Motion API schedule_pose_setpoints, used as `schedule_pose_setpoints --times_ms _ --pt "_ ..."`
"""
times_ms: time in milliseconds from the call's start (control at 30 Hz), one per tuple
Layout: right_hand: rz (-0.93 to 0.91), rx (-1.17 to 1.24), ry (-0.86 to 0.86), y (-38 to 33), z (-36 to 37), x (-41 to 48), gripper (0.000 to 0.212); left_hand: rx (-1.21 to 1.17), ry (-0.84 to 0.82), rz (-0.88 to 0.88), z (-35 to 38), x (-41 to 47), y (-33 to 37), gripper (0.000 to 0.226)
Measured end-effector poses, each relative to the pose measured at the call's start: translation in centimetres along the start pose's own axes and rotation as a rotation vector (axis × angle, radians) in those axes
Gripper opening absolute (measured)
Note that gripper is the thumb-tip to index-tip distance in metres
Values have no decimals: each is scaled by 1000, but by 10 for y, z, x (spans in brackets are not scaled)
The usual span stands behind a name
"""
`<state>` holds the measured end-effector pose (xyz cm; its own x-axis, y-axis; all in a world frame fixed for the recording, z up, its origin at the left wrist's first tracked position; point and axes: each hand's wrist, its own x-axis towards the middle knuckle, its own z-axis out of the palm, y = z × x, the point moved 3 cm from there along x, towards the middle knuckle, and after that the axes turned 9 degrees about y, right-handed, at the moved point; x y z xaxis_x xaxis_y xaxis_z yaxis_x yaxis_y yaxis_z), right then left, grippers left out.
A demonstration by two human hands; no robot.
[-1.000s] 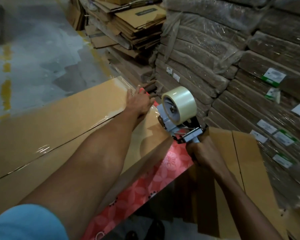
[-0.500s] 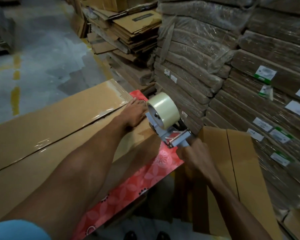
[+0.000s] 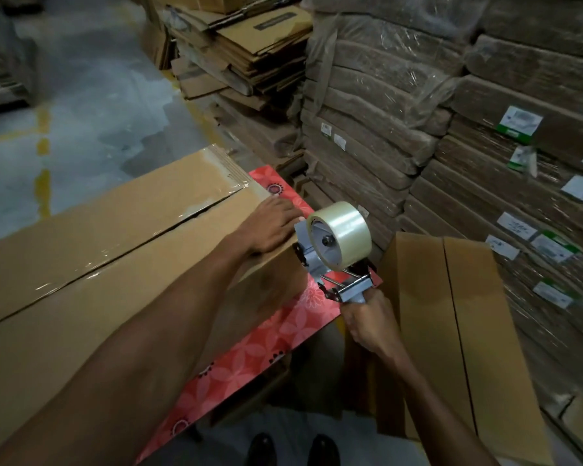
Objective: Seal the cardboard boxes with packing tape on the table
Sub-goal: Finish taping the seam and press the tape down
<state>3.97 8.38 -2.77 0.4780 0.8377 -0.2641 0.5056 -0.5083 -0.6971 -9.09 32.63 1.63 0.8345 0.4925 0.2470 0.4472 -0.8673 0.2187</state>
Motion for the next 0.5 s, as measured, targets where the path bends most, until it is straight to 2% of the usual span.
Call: schedule_pose_setpoints --times_ms 67,133,200,300,333,433,500 --pt "41 85 -39 1 11 -1 21 6 1 -7 -2 0 0 64" --pt "163 469 -20 -6 16 -9 14 -2 7 -13 -3 1 3 55" --pt "347 691 -96 4 27 -16 17 9 -5 -27 -3 2 5 56" --pt "488 678 -37 36 38 -30 6 29 -79 -111 1 3 2 73" --pt "507 666 10 44 39 -29 8 55 -93 -133 2 3 3 78" --pt "478 597 160 60 33 4 23 62 -95 -198 1 1 17 81" --pt "394 482 216 55 24 34 42 59 -59 -210 -1 -4 29 65"
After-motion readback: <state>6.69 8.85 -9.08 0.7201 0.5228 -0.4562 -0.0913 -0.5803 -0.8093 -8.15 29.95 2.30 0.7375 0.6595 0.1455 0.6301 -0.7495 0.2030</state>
